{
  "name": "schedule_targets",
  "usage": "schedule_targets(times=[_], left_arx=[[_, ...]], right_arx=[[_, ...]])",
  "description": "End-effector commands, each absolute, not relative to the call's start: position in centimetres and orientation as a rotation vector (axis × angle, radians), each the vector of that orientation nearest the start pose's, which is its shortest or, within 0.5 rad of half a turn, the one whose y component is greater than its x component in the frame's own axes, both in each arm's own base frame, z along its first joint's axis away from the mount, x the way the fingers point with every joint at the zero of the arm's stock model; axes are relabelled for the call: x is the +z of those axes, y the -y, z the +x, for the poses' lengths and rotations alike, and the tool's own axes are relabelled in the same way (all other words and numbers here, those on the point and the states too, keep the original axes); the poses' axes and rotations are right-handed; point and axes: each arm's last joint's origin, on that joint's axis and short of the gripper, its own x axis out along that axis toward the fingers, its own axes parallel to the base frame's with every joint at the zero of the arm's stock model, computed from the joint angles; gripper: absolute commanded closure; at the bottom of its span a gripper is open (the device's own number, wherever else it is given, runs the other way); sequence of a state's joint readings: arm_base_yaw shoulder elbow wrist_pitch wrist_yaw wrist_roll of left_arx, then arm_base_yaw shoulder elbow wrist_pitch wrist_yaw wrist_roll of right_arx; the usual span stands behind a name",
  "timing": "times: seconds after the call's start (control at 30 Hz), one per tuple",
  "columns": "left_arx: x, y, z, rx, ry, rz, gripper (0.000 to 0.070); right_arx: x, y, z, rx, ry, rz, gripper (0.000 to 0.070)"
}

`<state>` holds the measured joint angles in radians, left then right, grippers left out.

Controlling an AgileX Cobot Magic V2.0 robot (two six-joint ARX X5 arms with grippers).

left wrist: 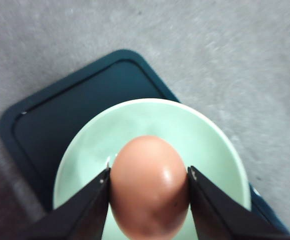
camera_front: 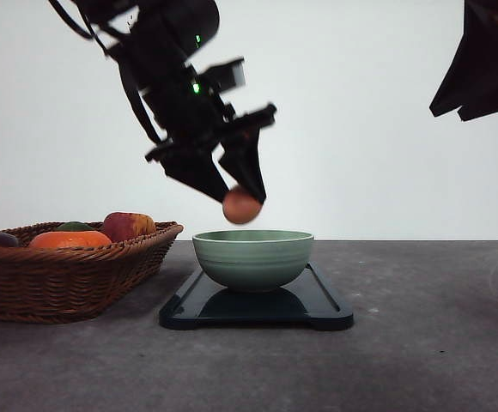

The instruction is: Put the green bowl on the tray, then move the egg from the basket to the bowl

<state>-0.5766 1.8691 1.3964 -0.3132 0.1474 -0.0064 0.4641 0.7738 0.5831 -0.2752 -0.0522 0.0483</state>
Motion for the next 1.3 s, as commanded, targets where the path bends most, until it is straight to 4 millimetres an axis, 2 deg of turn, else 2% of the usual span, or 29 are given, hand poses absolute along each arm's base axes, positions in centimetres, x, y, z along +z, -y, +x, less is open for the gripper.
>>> schedule_targets(times=[0.0, 0.33, 0.6, 0.77, 0.87, 0.9, 1.07, 1.27], left_arx=[[22.3, 23.6, 34.8, -0.699, -0.772, 0.184, 0.0482], [19.4, 24.7, 35.7, -0.706, -0.778, 0.189, 0.0474], [17.7, 25.4, 35.8, -0.714, -0.815, 0.204, 0.0472], [17.7, 25.6, 35.7, -0.721, -0.807, 0.207, 0.0457], [17.7, 25.6, 35.6, -0.722, -0.808, 0.208, 0.0314], [17.7, 25.7, 35.6, -0.723, -0.809, 0.208, 0.0303], [18.0, 25.8, 35.6, -0.721, -0.821, 0.205, 0.0301], [20.7, 26.1, 36.1, -0.717, -0.86, 0.214, 0.0303]], right_arx=[[25.8, -7.8, 15.1, 0.501, -0.468, -0.057, 0.0474], [25.7, -7.8, 15.1, 0.5, -0.483, -0.061, 0.0474], [25.7, -7.8, 15.1, 0.5, -0.483, -0.06, 0.0474], [25.7, -7.8, 15.1, 0.5, -0.483, -0.06, 0.0474], [25.7, -7.8, 15.1, 0.5, -0.484, -0.061, 0.0474], [25.6, -7.8, 15.1, 0.5, -0.485, -0.061, 0.0474], [25.6, -7.8, 15.1, 0.5, -0.49, -0.062, 0.0474], [25.6, -7.8, 15.1, 0.5, -0.489, -0.062, 0.0474]])
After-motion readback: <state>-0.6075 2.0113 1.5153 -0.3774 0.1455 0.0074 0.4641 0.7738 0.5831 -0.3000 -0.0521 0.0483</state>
